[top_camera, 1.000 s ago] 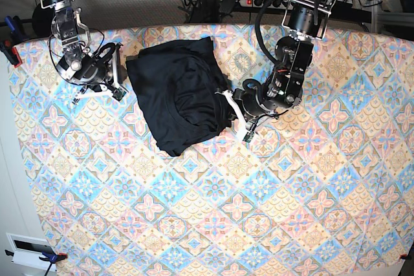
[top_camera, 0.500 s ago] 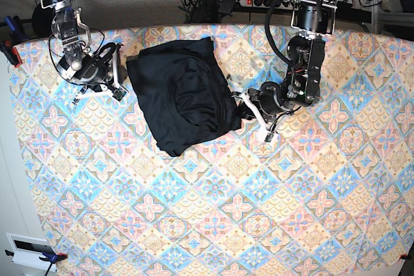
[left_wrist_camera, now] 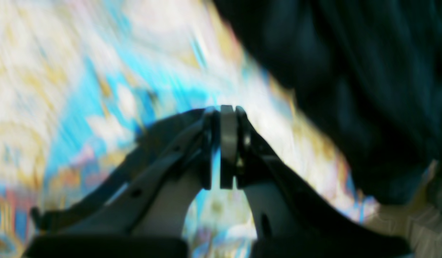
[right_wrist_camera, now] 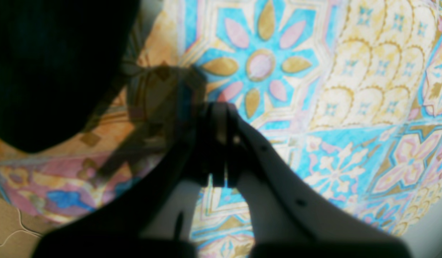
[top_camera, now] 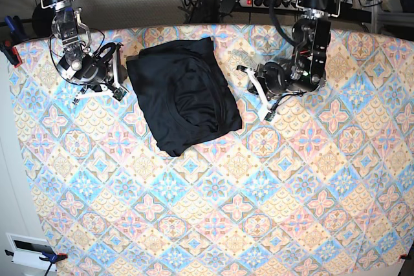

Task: Layout the t-shirt on the table in an organized manner, then fold the t-shirt properly
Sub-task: 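Release the left gripper from the shirt edge and reposition it, then grasp the shirt with both grippers and fold the loose end under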

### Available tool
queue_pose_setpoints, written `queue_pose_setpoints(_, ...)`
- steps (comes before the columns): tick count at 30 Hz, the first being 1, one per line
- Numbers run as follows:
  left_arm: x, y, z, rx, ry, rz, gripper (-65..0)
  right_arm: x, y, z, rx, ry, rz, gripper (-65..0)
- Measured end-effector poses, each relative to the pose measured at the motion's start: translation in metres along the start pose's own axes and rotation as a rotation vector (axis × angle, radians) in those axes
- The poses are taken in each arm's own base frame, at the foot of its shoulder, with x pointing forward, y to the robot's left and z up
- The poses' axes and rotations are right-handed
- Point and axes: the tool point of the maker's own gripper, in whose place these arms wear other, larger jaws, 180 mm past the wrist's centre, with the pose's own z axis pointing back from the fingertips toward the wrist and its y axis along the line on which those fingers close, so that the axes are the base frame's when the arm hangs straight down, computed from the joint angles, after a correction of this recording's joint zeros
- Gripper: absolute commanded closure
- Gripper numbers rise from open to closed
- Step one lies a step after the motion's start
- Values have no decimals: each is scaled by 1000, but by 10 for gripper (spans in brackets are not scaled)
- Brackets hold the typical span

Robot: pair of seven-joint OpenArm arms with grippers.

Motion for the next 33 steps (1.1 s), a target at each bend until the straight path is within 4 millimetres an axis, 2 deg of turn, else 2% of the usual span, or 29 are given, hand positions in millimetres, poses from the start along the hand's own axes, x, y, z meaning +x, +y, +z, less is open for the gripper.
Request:
queue_pose_setpoints(4,19,0,8,8,-46,-22,-72,-1,0,0,0,2,-1,0)
queue_pose_setpoints(6,13,2,5,7,-26,-12,-56,-1,0,0,1,2,-1,0)
queue_pose_setpoints(9,-2,6,-2,13,29,3,0,-1,0,0,0,3,-1,0)
queue_pose_setpoints(14,8,12,-13,5,10,26,0,0,1,-1,3,2,2,0)
queue_pose_setpoints(17,18,0,-25,-22,-38,-1,0,1,5,-3,-4,31,50,0)
queue_pose_setpoints(20,24,-9,-35,-46,-55,-16,0,11,10,-5,2,3,67,0)
queue_pose_setpoints(25,44,-31,-56,-135,-86,49,0,16,15,-7,-7,16,71,0)
queue_pose_setpoints(29,57,-42,-68,-160,-123,76,0,33,24,-8,4,-38,43,0)
queue_pose_setpoints(33,69,-56,-76,-184,-121,92,0,42,35,-10,15,-42,101,0)
